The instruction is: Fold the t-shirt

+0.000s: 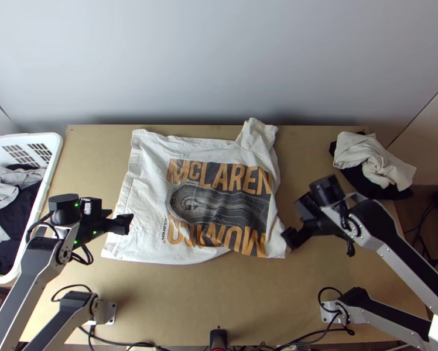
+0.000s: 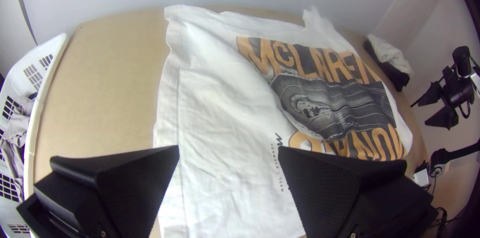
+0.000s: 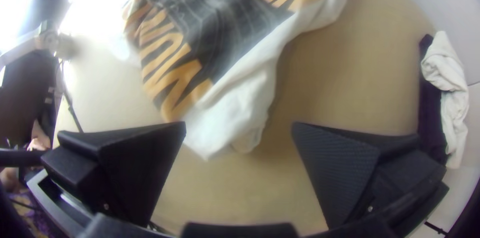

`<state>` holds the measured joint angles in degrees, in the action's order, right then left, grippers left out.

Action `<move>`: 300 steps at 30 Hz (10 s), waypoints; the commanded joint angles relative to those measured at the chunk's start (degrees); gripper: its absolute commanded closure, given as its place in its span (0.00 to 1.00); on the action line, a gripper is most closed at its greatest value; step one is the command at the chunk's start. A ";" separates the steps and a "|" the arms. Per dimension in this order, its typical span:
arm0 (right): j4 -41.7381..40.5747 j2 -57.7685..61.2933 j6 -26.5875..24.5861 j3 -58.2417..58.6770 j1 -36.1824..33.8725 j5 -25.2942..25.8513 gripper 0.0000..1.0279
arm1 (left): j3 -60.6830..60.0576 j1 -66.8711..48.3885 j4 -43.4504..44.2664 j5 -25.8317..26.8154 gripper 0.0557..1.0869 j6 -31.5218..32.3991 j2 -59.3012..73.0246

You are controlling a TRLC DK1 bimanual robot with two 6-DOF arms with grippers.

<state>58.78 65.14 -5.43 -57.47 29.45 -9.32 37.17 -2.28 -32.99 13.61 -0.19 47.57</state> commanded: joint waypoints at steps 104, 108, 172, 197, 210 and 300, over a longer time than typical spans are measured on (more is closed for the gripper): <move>-9.83 5.87 2.62 6.14 5.44 4.31 0.04 | -5.70 1.49 -5.59 -0.60 0.07 0.89 -11.71; -12.11 7.80 1.12 6.76 8.96 4.84 0.05 | -5.70 1.49 -5.59 -0.69 0.07 0.80 -11.54; 23.39 -0.11 -9.33 4.30 32.16 -8.26 0.97 | -6.05 1.49 -0.76 0.19 0.07 -6.32 -4.33; 19.00 7.80 -9.25 -3.79 33.21 -11.24 0.97 | -1.48 -0.09 -28.88 -4.11 0.09 -23.98 5.95; 18.82 9.39 -8.81 -6.86 29.70 -10.28 0.97 | -2.01 -1.85 -29.85 -3.06 0.41 -27.50 12.81; 23.39 14.22 -7.31 -31.30 -11.26 -8.52 0.03 | 50.46 5.10 11.99 -1.04 0.07 -0.17 65.81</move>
<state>81.56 79.61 -11.38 -89.82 20.69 -21.02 87.92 3.11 -20.62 12.53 -1.04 112.71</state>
